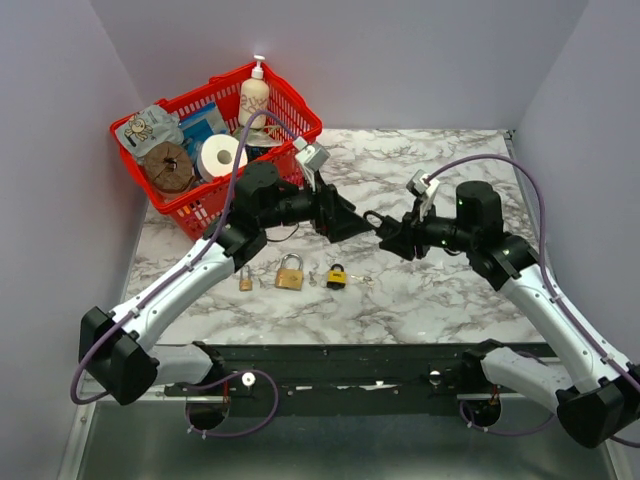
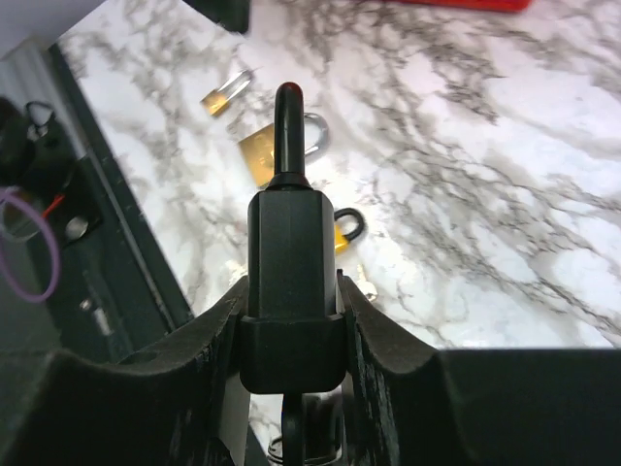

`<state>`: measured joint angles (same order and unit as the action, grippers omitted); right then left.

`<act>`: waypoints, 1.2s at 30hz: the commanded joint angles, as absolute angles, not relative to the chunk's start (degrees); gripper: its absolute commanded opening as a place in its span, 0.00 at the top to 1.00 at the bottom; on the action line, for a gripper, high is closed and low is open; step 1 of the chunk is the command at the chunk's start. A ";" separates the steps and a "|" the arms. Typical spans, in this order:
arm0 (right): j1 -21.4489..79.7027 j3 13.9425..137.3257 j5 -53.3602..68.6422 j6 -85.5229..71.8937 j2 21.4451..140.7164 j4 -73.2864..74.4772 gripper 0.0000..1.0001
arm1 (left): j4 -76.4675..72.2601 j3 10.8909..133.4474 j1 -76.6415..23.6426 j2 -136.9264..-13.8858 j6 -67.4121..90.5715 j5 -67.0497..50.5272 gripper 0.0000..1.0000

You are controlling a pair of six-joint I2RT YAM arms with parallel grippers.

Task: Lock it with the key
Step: Lock the lock.

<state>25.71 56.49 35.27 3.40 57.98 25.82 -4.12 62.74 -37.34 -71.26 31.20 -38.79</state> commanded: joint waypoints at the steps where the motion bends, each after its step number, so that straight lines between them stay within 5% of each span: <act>1: 25.23 53.62 27.18 -2.54 52.57 14.34 0.99 | -5.36 66.01 -37.18 -75.49 52.08 -26.91 0.01; 11: 25.31 50.01 26.37 -6.33 50.80 5.10 0.99 | -12.82 67.41 -40.87 -84.81 74.69 -25.66 0.01; 18: 25.31 49.57 23.29 -6.68 51.59 2.55 0.99 | -18.01 64.08 -43.42 -85.17 76.99 -25.75 0.01; 29: 26.01 48.43 22.14 -7.65 52.47 0.53 0.99 | -21.09 64.25 -44.82 -86.92 78.31 -26.10 0.22; 36: 27.51 47.29 21.97 -6.59 51.07 0.53 0.99 | -20.04 65.39 -44.91 -87.36 78.13 -24.79 0.19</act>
<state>26.37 47.79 22.83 -7.05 52.77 6.61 -18.33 63.90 -44.45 -86.83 77.12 -26.17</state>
